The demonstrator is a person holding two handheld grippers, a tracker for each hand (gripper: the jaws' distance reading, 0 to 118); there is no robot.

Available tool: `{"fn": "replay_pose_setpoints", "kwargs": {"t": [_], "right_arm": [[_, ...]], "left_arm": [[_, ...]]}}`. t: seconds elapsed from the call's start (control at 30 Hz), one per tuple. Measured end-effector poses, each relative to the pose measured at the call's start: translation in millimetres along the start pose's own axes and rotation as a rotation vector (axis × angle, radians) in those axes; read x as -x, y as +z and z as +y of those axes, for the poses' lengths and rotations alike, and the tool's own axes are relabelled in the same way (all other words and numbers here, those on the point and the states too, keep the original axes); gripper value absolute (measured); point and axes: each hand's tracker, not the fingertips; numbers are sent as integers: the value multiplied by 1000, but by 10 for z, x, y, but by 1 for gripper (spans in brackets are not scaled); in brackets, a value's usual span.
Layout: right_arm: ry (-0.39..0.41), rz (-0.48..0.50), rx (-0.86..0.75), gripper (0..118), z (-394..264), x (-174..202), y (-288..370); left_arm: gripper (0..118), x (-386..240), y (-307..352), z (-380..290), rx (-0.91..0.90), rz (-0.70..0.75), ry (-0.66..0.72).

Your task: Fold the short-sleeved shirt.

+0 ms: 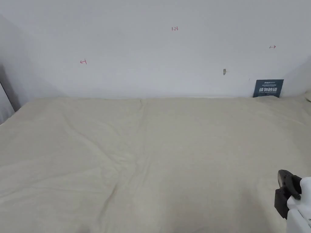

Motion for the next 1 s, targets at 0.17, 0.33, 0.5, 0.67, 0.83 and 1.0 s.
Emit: {"fn": "replay_pose_setpoints", "kwargs": {"t": [0.17,0.33,0.5,0.67,0.83,1.0], "right_arm": [[-25,-3,-19,0,39,-75,19],[-40,-1,-35,0,63,-123,48],[-32,2,-48,0,69,-159,85],[-43,5,-61,0,58,-191,115],[-50,24,-57,0,37,-183,144],[-41,28,-51,0,-23,-242,218]], "left_arm": [[4,28,365,192,-36,16,-2],[4,44,614,310,-69,75,-42],[4,47,807,390,-71,101,-31],[4,-621,842,341,-54,-22,-118],[4,-1419,435,176,45,-140,-180],[4,-1973,-219,-83,135,-153,-195]]}}
